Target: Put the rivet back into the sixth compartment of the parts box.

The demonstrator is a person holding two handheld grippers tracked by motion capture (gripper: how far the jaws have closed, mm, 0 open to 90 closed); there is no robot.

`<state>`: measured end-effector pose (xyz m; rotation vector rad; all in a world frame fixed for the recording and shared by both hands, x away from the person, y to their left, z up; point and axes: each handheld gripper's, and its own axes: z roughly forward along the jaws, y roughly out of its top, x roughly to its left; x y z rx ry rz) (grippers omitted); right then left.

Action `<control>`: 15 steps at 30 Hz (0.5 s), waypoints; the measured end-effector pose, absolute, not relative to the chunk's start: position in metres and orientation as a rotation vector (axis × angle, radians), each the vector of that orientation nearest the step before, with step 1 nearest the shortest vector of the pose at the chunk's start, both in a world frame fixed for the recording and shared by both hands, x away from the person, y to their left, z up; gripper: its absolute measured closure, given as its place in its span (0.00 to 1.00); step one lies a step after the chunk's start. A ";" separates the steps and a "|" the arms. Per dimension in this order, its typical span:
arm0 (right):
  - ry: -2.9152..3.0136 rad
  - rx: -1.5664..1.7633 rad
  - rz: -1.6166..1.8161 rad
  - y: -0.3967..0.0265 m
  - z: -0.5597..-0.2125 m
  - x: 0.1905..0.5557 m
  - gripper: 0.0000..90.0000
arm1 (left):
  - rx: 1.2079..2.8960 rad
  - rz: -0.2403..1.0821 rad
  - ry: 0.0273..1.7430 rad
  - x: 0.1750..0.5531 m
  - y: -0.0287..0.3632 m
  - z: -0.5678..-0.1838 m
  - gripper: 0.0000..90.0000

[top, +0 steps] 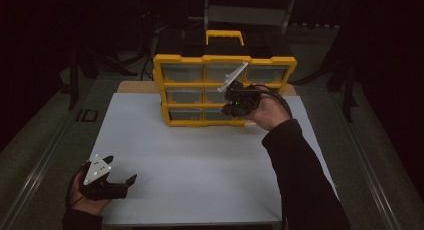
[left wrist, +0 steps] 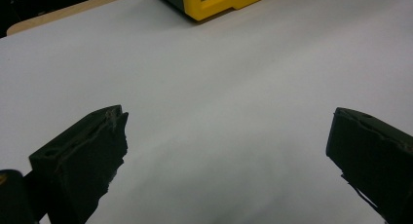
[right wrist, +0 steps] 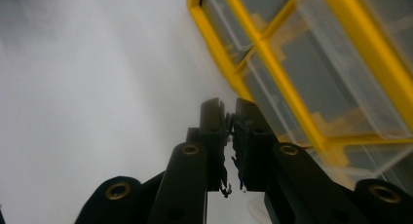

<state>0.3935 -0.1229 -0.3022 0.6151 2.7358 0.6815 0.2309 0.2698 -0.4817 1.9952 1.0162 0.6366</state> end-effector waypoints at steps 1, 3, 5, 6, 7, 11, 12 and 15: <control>2.719 0.631 0.700 -0.127 -0.299 0.396 0.92 | 1.995 0.636 1.016 0.231 0.270 -0.482 0.02; 2.713 0.640 0.704 -0.129 -0.298 0.396 0.92 | 1.995 0.637 1.017 0.231 0.270 -0.482 0.02; 2.698 0.655 0.713 -0.133 -0.294 0.398 0.92 | 1.995 0.637 1.016 0.231 0.270 -0.482 0.02; 2.685 0.674 0.719 -0.136 -0.291 0.398 0.92 | 1.996 0.637 1.017 0.231 0.270 -0.482 0.02; 2.685 0.674 0.719 -0.136 -0.291 0.398 0.92 | 1.996 0.637 1.017 0.231 0.270 -0.482 0.02; 2.661 0.689 0.735 -0.143 -0.286 0.400 0.92 | 1.995 0.637 1.017 0.231 0.270 -0.482 0.02; 2.661 0.689 0.735 -0.143 -0.286 0.400 0.92 | 1.995 0.637 1.017 0.231 0.270 -0.482 0.02; 2.642 0.724 0.737 -0.151 -0.282 0.403 0.92 | 1.995 0.638 1.017 0.231 0.270 -0.482 0.02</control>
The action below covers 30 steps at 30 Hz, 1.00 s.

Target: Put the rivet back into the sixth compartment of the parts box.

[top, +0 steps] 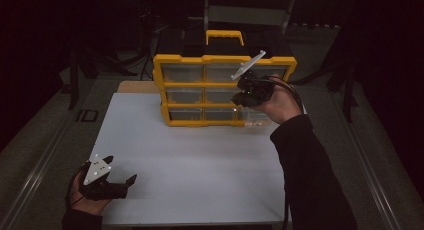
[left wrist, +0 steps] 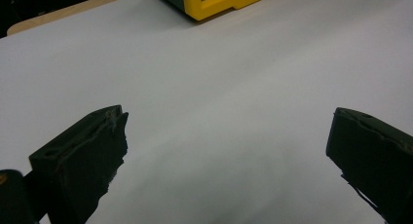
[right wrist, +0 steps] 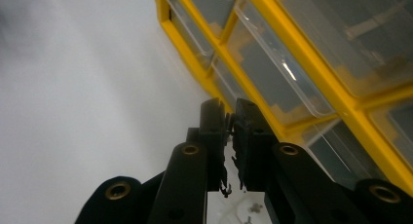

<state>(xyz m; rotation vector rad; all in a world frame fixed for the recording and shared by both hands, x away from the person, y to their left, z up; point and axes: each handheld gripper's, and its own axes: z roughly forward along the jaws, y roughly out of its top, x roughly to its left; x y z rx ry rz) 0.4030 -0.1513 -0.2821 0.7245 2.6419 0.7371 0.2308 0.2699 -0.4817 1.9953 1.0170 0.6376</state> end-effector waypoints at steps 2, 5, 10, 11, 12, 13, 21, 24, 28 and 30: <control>2.638 0.733 0.736 -0.153 -0.282 0.404 0.92 | 1.995 0.637 1.017 0.231 0.270 -0.482 0.02; 2.628 0.748 0.736 -0.158 -0.280 0.406 0.92 | 1.994 0.638 1.016 0.231 0.270 -0.482 0.02; 2.618 0.773 0.730 -0.166 -0.277 0.407 0.92 | 1.993 0.638 1.016 0.231 0.270 -0.482 0.02; 2.615 0.778 0.729 -0.167 -0.277 0.408 0.92 | 1.993 0.638 1.016 0.231 0.270 -0.482 0.02; 2.612 0.784 0.726 -0.169 -0.276 0.408 0.92 | 1.992 0.638 1.018 0.231 0.270 -0.481 0.02; 2.611 0.793 0.725 -0.171 -0.276 0.408 0.92 | 1.993 0.638 1.018 0.231 0.270 -0.482 0.02; 2.586 0.848 0.709 -0.188 -0.275 0.411 0.92 | 1.990 0.640 1.022 0.230 0.271 -0.482 0.02; 2.573 0.874 0.698 -0.198 -0.274 0.412 0.92 | 1.988 0.641 1.023 0.230 0.271 -0.481 0.02; 2.559 0.902 0.694 -0.208 -0.274 0.412 0.92 | 1.987 0.642 1.022 0.230 0.271 -0.481 0.02; 2.550 0.915 0.690 -0.214 -0.274 0.413 0.92 | 1.985 0.644 1.023 0.230 0.271 -0.481 0.02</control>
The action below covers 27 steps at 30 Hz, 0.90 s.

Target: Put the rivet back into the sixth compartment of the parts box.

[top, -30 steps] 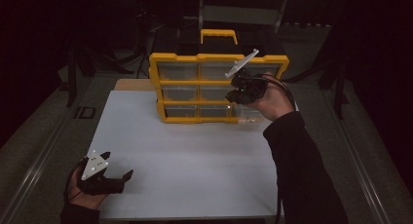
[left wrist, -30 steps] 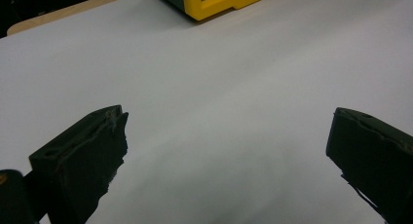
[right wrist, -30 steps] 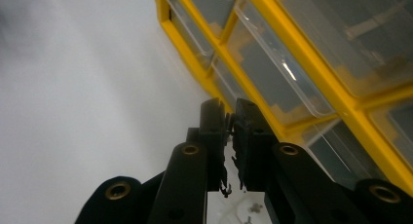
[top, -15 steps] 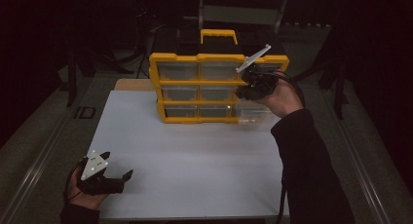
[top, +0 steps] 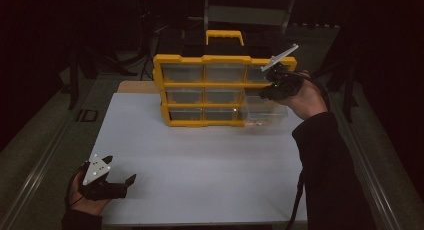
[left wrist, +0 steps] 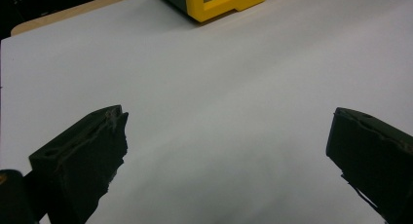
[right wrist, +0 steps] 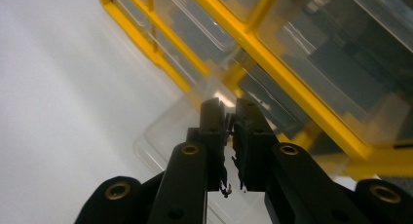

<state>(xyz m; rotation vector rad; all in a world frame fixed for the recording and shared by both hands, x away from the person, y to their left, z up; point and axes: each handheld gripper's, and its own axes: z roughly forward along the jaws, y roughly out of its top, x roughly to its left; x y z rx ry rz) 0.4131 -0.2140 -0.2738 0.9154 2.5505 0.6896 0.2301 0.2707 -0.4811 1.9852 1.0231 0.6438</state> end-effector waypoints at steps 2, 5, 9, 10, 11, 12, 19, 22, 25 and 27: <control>2.545 0.928 0.686 -0.218 -0.274 0.414 0.92 | 1.983 0.642 1.020 0.230 0.271 -0.481 0.02; 2.538 0.950 0.669 -0.224 -0.276 0.414 0.92 | 1.981 0.644 1.019 0.230 0.271 -0.481 0.02; 2.530 0.968 0.663 -0.230 -0.277 0.416 0.91 | 1.982 0.644 1.019 0.230 0.271 -0.481 0.02; 2.528 0.969 0.661 -0.231 -0.278 0.416 0.91 | 1.981 0.644 1.020 0.230 0.271 -0.481 0.02; 2.522 0.976 0.643 -0.234 -0.280 0.417 0.89 | 1.981 0.645 1.020 0.230 0.271 -0.481 0.02; 2.520 0.977 0.635 -0.234 -0.280 0.418 0.80 | 1.981 0.645 1.021 0.230 0.271 -0.481 0.02; 2.440 0.971 0.580 -0.232 -0.286 0.416 0.19 | 1.982 0.645 1.022 0.230 0.271 -0.481 0.02; 2.434 0.950 0.579 -0.228 -0.287 0.414 0.16 | 1.981 0.645 1.022 0.230 0.271 -0.481 0.02; 2.452 0.899 0.600 -0.218 -0.288 0.412 0.16 | 1.980 0.646 1.023 0.230 0.271 -0.481 0.02; 2.463 0.875 0.611 -0.211 -0.289 0.410 0.16 | 1.978 0.646 1.024 0.230 0.271 -0.481 0.02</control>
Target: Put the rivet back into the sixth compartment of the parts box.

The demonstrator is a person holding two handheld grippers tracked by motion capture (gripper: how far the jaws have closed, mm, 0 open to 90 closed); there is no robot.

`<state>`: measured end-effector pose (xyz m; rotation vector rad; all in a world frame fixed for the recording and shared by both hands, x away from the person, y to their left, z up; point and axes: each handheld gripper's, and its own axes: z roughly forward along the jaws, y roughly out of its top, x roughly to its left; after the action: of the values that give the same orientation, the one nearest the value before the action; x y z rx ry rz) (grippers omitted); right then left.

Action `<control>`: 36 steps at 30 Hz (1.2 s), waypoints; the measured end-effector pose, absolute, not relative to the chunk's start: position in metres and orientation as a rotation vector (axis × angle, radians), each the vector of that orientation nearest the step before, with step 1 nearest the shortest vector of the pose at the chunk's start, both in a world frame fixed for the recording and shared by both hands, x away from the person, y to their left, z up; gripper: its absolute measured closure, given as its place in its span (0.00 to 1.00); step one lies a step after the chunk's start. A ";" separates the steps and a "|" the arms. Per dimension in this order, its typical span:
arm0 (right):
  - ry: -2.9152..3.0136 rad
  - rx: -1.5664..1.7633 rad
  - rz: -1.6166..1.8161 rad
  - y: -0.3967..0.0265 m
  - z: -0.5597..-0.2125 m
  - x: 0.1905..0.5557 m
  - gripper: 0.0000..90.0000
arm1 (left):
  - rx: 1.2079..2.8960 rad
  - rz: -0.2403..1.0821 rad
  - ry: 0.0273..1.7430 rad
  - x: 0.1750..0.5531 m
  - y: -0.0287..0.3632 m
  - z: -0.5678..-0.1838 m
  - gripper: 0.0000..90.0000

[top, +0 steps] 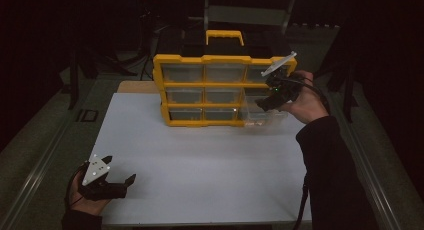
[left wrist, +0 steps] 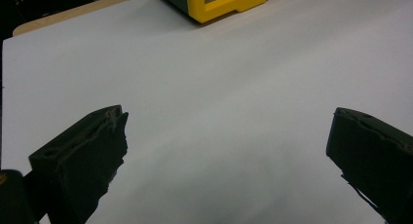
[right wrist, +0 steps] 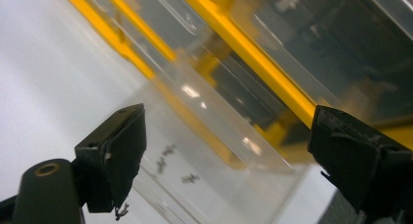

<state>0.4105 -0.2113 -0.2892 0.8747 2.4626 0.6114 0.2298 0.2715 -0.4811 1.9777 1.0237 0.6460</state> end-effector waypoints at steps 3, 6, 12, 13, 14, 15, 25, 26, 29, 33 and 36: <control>2.473 0.838 0.609 -0.200 -0.291 0.409 0.15 | 1.978 0.647 1.024 0.230 0.272 -0.481 0.02; 2.482 0.801 0.619 -0.190 -0.292 0.408 0.15 | 1.977 0.647 1.024 0.230 0.272 -0.481 0.02; 2.496 0.740 0.670 -0.171 -0.294 0.405 0.15 | 1.973 0.650 1.026 0.229 0.272 -0.481 0.02; 2.498 0.732 0.682 -0.168 -0.295 0.405 0.15 | 1.973 0.650 1.026 0.229 0.272 -0.481 0.02; 2.498 0.722 0.695 -0.165 -0.295 0.404 0.15 | 1.973 0.651 1.026 0.229 0.272 -0.480 0.02; 2.500 0.706 0.708 -0.162 -0.296 0.403 0.15 | 1.971 0.652 1.025 0.229 0.272 -0.480 0.02; 2.523 0.561 0.836 -0.134 -0.314 0.387 0.16 | 1.973 0.654 1.025 0.229 0.272 -0.480 0.02; 2.529 0.550 0.855 -0.131 -0.317 0.385 0.16 | 1.972 0.654 1.025 0.229 0.272 -0.480 0.02; 2.542 0.495 0.897 -0.121 -0.327 0.377 0.16 | 1.971 0.655 1.024 0.229 0.273 -0.480 0.02; 2.564 0.440 0.935 -0.112 -0.343 0.364 0.16 | 1.971 0.656 1.023 0.229 0.273 -0.480 0.02; 2.581 0.418 0.963 -0.110 -0.357 0.354 0.17 | 1.970 0.658 1.023 0.229 0.273 -0.480 0.02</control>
<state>0.3543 -0.1101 -0.3568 0.4175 2.5811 0.9633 0.2287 0.2731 -0.4800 1.9702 1.0227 0.6580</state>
